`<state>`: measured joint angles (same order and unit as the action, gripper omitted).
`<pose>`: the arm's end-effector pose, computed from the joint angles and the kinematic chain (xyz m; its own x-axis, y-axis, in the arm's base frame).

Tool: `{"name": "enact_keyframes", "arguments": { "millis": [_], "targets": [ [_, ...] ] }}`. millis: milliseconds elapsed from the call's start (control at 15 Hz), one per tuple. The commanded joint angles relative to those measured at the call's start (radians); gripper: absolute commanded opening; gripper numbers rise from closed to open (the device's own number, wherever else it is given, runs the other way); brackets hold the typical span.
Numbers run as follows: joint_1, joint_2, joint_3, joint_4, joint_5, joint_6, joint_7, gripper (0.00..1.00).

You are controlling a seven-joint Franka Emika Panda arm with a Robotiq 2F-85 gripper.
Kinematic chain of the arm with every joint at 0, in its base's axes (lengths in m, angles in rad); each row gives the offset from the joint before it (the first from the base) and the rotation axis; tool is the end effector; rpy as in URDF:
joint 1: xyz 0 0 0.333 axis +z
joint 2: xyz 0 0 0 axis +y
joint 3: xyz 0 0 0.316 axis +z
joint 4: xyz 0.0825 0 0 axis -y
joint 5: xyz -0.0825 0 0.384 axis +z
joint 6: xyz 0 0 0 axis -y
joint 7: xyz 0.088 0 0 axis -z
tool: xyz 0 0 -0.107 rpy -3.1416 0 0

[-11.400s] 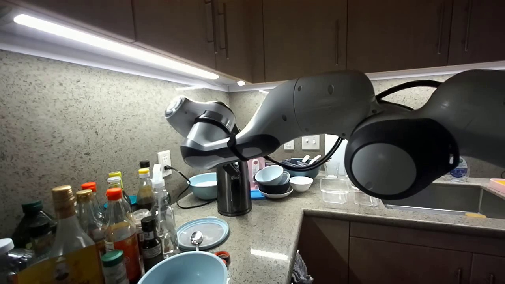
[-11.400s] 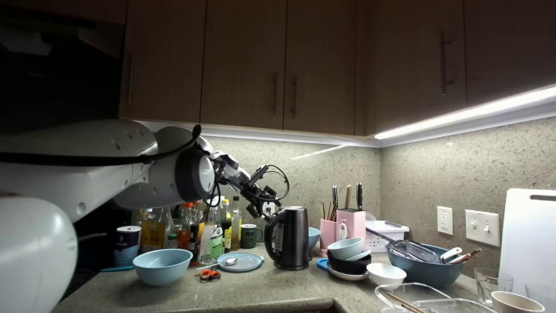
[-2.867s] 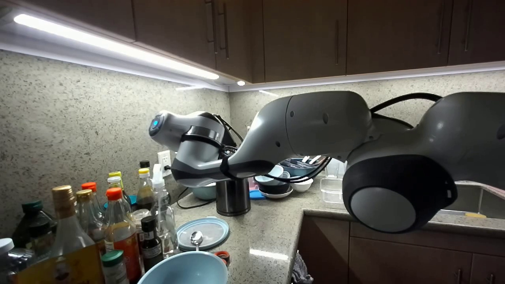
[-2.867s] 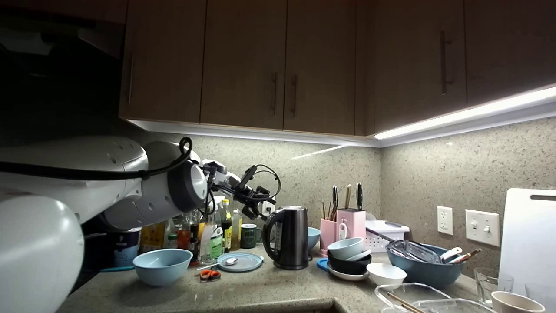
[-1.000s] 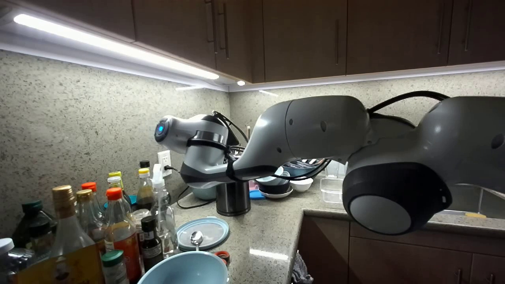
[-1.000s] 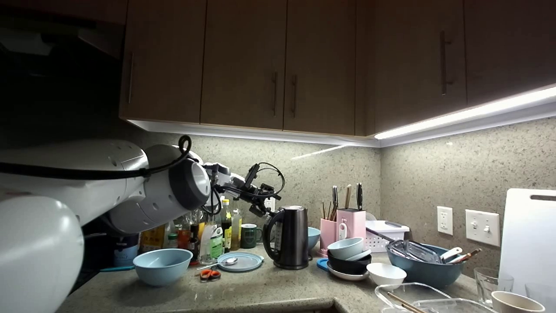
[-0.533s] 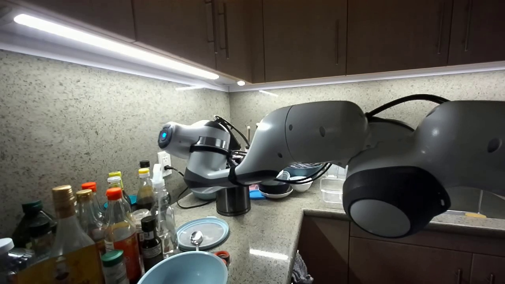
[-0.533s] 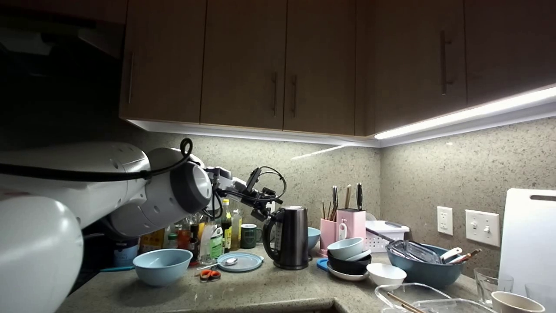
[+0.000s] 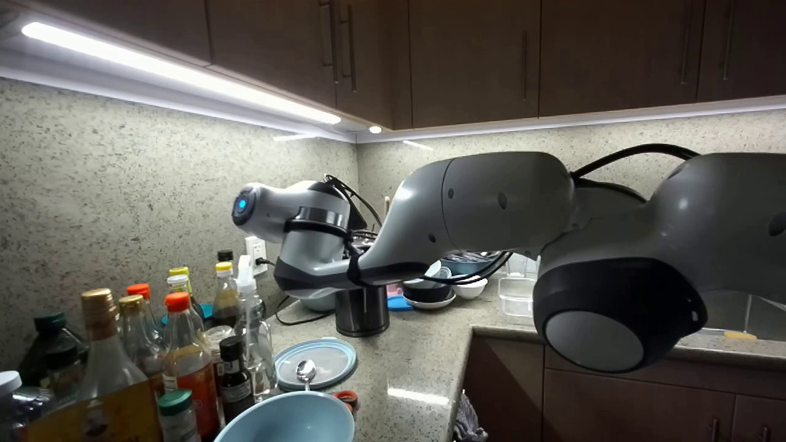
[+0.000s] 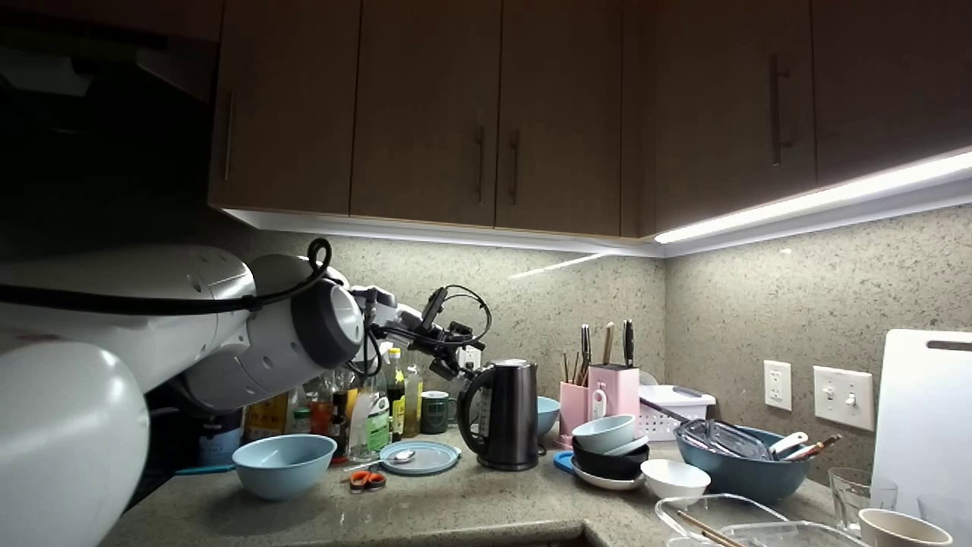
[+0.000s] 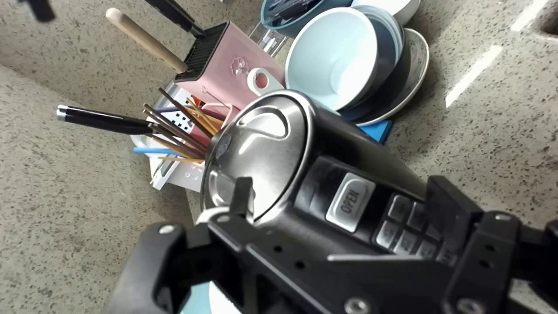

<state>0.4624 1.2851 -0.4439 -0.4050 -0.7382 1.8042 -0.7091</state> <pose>0.7934 0.2146 0.3517 0.5426 0.6001 -0.5878 0.7109 0.0447 0.7019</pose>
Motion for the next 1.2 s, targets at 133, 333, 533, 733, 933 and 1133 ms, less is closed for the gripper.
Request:
{"name": "enact_keyframes", "arguments": {
  "millis": [133, 333, 533, 733, 933, 1133],
  "targets": [
    [0.015, -0.110, 0.107, -0.050, 0.125, -0.021, -0.075, 1.00],
    [-0.008, -0.032, 0.127, 0.078, 0.114, -0.043, -0.069, 1.00],
    [0.005, -0.072, 0.126, 0.014, 0.117, -0.025, -0.049, 1.00],
    [-0.024, -0.052, 0.149, 0.026, 0.140, 0.009, -0.039, 1.00],
    [-0.039, -0.047, 0.151, 0.027, 0.136, 0.007, -0.016, 1.00],
    [-0.054, -0.040, 0.147, 0.027, 0.132, 0.009, 0.009, 1.00]
  ]
}}
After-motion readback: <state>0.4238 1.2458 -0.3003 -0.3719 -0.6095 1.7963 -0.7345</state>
